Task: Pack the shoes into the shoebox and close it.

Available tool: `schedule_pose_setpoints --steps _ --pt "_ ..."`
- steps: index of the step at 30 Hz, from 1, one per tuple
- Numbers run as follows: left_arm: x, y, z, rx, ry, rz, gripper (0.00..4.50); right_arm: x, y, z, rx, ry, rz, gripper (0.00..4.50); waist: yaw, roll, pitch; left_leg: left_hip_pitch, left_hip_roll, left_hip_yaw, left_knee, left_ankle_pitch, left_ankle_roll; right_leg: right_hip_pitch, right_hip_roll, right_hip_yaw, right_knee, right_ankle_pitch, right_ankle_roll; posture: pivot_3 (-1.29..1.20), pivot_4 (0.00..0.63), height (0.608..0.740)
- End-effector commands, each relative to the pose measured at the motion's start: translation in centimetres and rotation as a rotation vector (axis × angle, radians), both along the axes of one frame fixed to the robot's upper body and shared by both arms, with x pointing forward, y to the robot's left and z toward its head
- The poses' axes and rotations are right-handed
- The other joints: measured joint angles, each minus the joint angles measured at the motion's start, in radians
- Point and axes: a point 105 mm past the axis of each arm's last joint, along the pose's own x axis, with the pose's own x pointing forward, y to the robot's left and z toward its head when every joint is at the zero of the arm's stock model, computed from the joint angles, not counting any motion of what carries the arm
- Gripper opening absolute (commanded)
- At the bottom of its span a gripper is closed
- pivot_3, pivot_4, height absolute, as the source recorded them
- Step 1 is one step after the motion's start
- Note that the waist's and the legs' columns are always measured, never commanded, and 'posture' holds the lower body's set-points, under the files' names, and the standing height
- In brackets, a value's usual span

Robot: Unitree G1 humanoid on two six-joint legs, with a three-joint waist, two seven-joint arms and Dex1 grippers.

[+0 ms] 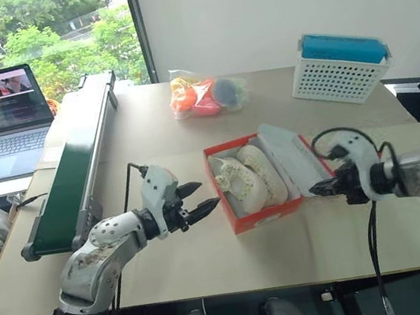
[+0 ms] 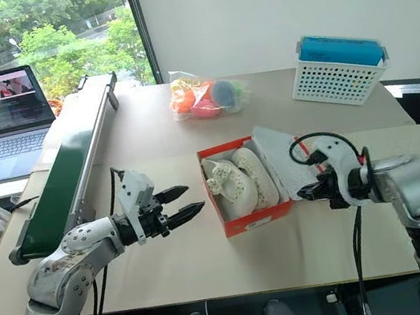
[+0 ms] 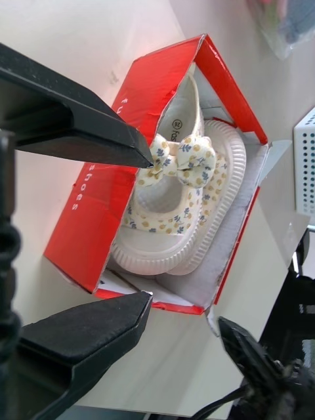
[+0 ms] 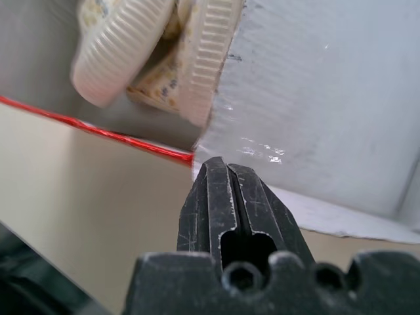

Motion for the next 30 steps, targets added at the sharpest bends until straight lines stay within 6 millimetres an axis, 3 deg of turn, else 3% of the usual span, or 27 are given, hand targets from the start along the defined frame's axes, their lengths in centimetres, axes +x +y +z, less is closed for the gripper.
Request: schedule_pose_setpoints --steps 1,6,8,12,15,22,30 --pt "-0.5 0.5 2.0 -0.009 -0.071 -0.010 3.19 -0.7 -0.4 0.6 0.157 0.011 -0.066 0.03 0.000 0.000 0.000 0.000 0.000 0.000 0.000 0.000 0.000 0.000 0.000 0.000 0.000 0.000 0.000 0.00 0.150 0.740" --pt "-0.4 1.0 2.2 0.000 -0.079 0.003 3.19 -1.2 -2.3 -1.4 0.204 0.049 -0.227 0.03 0.005 0.000 0.000 0.000 -0.001 0.000 0.000 0.000 0.000 0.000 0.000 0.000 0.000 0.000 0.000 0.00 0.150 0.740" --pt "-0.4 0.9 2.4 -0.003 -0.081 0.001 3.19 -1.6 -2.0 -3.4 0.164 0.086 -0.278 0.03 0.007 0.000 0.000 0.000 -0.001 0.000 0.000 0.000 0.000 0.001 0.000 0.000 -0.001 0.000 0.000 0.00 0.150 0.740" --pt "-0.4 0.8 2.6 -0.005 -0.082 -0.004 3.19 -1.7 -1.8 -5.0 0.121 0.095 -0.364 0.03 0.005 0.001 0.001 -0.001 -0.001 0.001 0.000 0.000 0.000 0.000 0.000 0.001 0.000 0.000 0.000 0.00 0.150 0.740" --pt "-0.4 0.8 2.7 -0.006 -0.082 -0.006 3.19 -1.6 -2.1 -5.6 0.096 0.093 -0.420 0.03 0.001 0.002 0.001 0.000 -0.001 0.001 0.000 0.000 0.000 -0.001 0.000 0.001 0.001 0.000 0.000 0.00 0.150 0.740" --pt "-0.4 0.7 2.9 -0.002 -0.081 -0.015 3.19 1.1 -2.7 -6.0 0.194 0.042 -0.777 0.03 -0.008 0.002 0.001 -0.001 -0.001 0.001 0.000 0.000 0.000 -0.001 0.001 0.001 0.001 0.000 0.001 0.00 0.150 0.740" --pt "-0.2 1.0 3.6 0.008 -0.092 -0.010 3.19 1.5 -2.9 -6.8 0.240 0.010 -1.054 0.03 -0.011 0.003 0.001 -0.001 -0.001 0.000 0.000 0.000 0.000 -0.002 0.000 0.000 0.001 0.000 0.001 0.00 0.150 0.740"
